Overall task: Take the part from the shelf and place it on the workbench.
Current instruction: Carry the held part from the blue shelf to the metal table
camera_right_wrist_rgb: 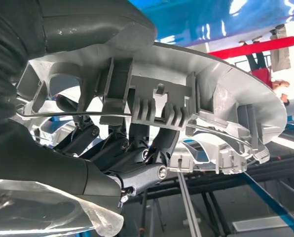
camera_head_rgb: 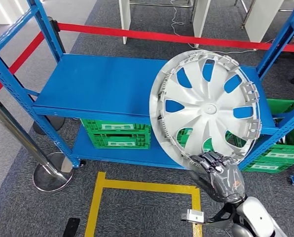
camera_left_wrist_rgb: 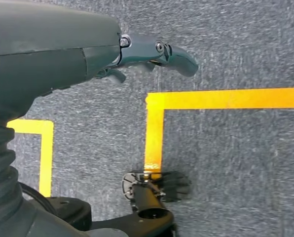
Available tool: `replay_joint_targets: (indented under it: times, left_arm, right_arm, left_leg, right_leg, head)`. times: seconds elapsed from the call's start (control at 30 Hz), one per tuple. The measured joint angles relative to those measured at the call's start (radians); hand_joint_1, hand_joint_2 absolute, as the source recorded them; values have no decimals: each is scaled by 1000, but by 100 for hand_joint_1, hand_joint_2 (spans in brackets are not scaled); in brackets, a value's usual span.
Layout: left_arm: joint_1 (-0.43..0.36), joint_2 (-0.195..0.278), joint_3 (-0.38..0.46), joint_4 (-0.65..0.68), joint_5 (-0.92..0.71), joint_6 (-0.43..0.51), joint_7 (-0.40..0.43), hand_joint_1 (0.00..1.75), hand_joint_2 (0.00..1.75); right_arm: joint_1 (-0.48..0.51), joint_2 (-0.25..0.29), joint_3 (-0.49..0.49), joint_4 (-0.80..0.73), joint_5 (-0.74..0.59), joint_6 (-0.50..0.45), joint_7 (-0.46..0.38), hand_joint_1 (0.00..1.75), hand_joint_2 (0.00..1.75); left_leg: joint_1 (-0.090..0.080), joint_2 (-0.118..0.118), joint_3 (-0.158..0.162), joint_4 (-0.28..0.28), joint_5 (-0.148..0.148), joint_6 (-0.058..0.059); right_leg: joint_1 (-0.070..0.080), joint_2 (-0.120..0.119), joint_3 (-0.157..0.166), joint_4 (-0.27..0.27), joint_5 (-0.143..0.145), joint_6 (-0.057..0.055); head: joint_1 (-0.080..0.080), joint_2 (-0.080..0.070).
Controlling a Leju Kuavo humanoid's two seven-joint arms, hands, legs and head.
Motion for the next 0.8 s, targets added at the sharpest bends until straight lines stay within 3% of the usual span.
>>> replay_joint_targets:
  times: [0.07, 0.13, 0.2, 0.27, 0.33, 0.37, 0.4, 0.43, 0.47, 0.53, 0.6, 0.63, 0.7, 0.73, 0.8]
  left_arm:
    - [0, 0, 0, 0, -2, 0, 0, 0, 175]
    - [-1, 0, 0, 0, -2, 1, 0, 0, 175]
    - [1, 1, 0, 0, 0, 1, -1, 0, 175]
    - [2, 2, 0, 0, 4, 3, -3, 0, 175]
    - [1, 2, 0, 0, 7, 4, -4, 0, 175]
    - [1, 2, 0, 0, 7, 4, -4, 0, 175]
    - [2, 2, 0, 0, 7, 4, -4, 0, 175]
    - [2, 2, 0, 0, 7, 4, -4, 0, 175]
    - [2, 2, 0, 0, 7, 4, -4, 0, 175]
    - [0, 2, 0, 0, 7, 4, -4, 0, 175]
    - [-5, 2, 0, 0, 7, 4, -4, 0, 175]
    - [-7, 2, 0, 0, 7, 4, -4, 0, 175]
    - [-5, 2, 0, 0, 6, 4, -4, 0, 175]
    - [-2, 1, 0, 0, 6, 4, -4, 0, 175]
    - [1, 0, 0, 0, 4, 4, -4, 0, 175]
  right_arm:
    - [-1, 0, 0, -2, -3, 0, 0, 175, 175]
    - [0, 0, 1, -4, -8, 0, 0, 175, 175]
    - [2, 0, 2, -5, -14, 0, -1, 175, 175]
    - [-1, 0, 3, -6, -20, 0, -2, 175, 175]
    - [-4, 0, 2, -8, -24, 0, -3, 175, 175]
    - [-6, 0, 1, -8, -25, 1, -3, 175, 175]
    - [-8, 0, 1, -8, -27, 1, -3, 175, 175]
    - [-10, 0, 0, -8, -28, 1, -3, 175, 175]
    - [-11, 0, 0, -8, -29, 1, -3, 175, 175]
    - [-14, 0, -1, -8, -30, 1, -3, 175, 175]
    - [-18, 0, -2, -9, -30, 1, -3, 175, 175]
    - [-21, 0, -2, -9, -29, 1, -3, 175, 175]
    - [-23, 0, -2, -11, -31, 0, -3, 175, 175]
    - [-20, 1, -2, -12, -33, -2, -3, 175, 175]
    - [-11, 4, -2, -16, -39, -6, -3, 175, 175]
  left_leg:
    - [-1, -1, -21, 15, 11, -11]
    - [-3, -1, -32, 22, 26, -20]
    - [-2, -2, -40, 26, 28, -30]
    - [2, -3, -60, 75, -32, -43]
    - [5, -4, -90, 197, -130, -51]
    - [6, -4, -101, 261, -162, -53]
    - [6, -4, -100, 301, -173, -54]
    - [6, -4, -84, 308, -164, -52]
    - [6, -4, -52, 277, -142, -48]
    - [3, -5, 48, 142, -105, -33]
    - [-2, -6, 120, 24, -104, -21]
    - [-5, -7, 131, -2, -107, -18]
    - [-7, -6, 123, -15, -91, -14]
    - [-6, -4, 117, -20, -80, -9]
    - [-2, -1, 98, -28, -54, 1]
  right_leg:
    - [0, 2, 100, -137, -6, -3]
    - [5, 5, 133, -194, -27, -17]
    - [4, 3, 118, -194, -17, -35]
    - [2, 0, 100, -194, 2, -54]
    - [4, -2, 77, -192, 23, -65]
    - [6, -3, 63, -190, 33, -66]
    - [7, -3, 49, -187, 43, -66]
    - [8, -3, 34, -185, 52, -67]
    - [10, -3, 20, -182, 60, -66]
    - [14, -2, -3, -178, 77, -64]
    - [17, -2, -18, -178, 94, -56]
    - [15, -3, -24, -179, 104, -50]
    - [11, -3, -31, -182, 118, -36]
    - [9, -2, -37, -177, 107, -30]
    - [8, 1, -61, -113, 31, -23]
  head:
    - [0, 0]
    - [0, 0]
    - [-1, 0]
    - [-4, 0]
    - [-8, 0]
    - [-8, 0]
    - [-8, 0]
    - [-8, 0]
    - [-9, 0]
    - [-8, 0]
    - [-7, 0]
    - [-7, 0]
    - [-8, 0]
    - [-7, 0]
    - [-4, 0]
